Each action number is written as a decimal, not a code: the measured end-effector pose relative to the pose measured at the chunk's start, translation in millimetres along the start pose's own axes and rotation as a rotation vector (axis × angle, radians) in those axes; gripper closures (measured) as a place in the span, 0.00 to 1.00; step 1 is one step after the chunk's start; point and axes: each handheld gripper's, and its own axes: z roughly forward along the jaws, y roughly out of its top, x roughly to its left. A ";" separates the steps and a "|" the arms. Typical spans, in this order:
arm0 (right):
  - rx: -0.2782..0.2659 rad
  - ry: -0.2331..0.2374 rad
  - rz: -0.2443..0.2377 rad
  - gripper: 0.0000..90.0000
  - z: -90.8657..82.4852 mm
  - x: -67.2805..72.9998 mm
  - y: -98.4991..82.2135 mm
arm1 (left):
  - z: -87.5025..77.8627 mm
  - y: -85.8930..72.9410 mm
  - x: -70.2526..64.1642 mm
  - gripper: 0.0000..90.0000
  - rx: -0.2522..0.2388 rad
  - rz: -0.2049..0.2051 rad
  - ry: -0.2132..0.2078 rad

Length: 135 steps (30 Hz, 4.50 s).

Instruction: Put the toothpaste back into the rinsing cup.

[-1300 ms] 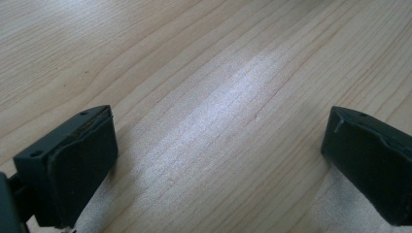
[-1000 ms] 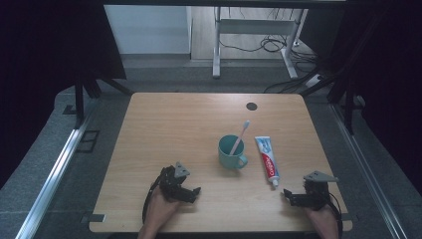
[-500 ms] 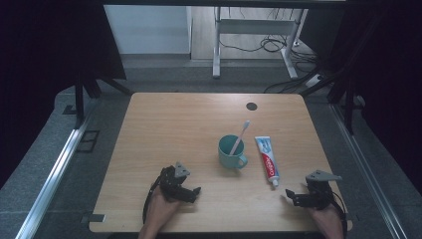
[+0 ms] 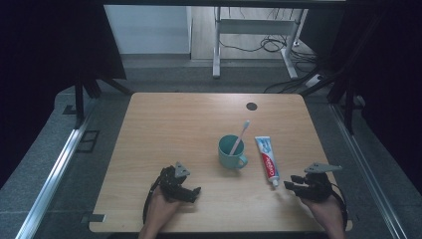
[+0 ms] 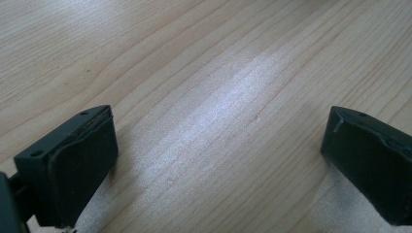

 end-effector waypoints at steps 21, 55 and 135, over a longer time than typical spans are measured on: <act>0.043 0.070 -0.090 0.96 15.4 18.1 45.2 | 0.1 -0.1 -0.2 0.00 -0.001 -0.002 0.001; 0.140 0.033 -0.081 0.91 46.9 10.7 35.8 | 0.0 -0.1 -0.3 0.00 -0.001 -0.004 0.001; 0.639 -0.141 -0.058 0.49 110.9 -9.4 117.5 | -0.6 0.1 -0.2 0.00 0.006 0.005 -0.001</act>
